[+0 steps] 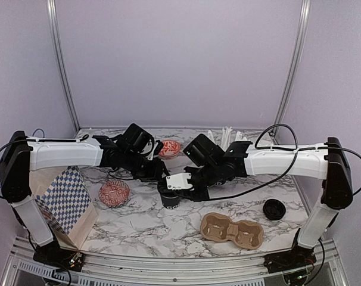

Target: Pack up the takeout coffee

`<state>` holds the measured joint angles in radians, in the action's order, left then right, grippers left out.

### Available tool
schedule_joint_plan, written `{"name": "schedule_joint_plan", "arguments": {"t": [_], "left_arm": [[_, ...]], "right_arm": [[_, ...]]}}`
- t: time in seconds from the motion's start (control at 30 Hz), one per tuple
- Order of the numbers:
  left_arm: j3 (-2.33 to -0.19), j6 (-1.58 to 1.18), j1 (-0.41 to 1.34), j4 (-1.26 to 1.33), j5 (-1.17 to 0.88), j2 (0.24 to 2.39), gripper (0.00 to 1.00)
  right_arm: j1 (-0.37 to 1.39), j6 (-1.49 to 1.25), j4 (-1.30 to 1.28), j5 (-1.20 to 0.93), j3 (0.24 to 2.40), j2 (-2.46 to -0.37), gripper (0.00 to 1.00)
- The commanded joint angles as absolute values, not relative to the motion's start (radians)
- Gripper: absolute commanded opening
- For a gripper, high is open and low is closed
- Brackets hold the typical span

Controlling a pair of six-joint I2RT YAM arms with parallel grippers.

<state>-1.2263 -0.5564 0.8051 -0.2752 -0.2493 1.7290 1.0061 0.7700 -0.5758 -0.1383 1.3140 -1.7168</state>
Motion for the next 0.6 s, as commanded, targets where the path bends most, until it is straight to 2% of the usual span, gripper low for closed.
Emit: {"name": "schedule_joint_plan", "arguments": {"t": [0.0,0.1,0.27,0.43,0.57], "left_arm": [[-1.186,-0.528,0.811,-0.409,-0.237,1.787,0.41],[-1.183,-0.528,0.810,-0.409,-0.241,1.789,0.41],[-1.172,-0.525,0.810,-0.408,-0.239,1.795,0.41],[-1.153,-0.525,0.810,-0.406,-0.242,1.804,0.41],[-1.145,-0.523,0.809,-0.406,-0.246,1.804,0.41]], "right_arm": [[1.016,0.784,-0.549,-0.109,1.316,-1.752,0.23],[1.024,0.809,-0.530,-0.084,1.282,-1.760,0.22],[1.037,0.845,-0.493,-0.028,1.203,-1.780,0.10],[1.043,0.859,-0.433,0.066,1.102,-1.812,0.04],[1.043,0.845,-0.447,0.054,1.064,-1.864,0.01]]}}
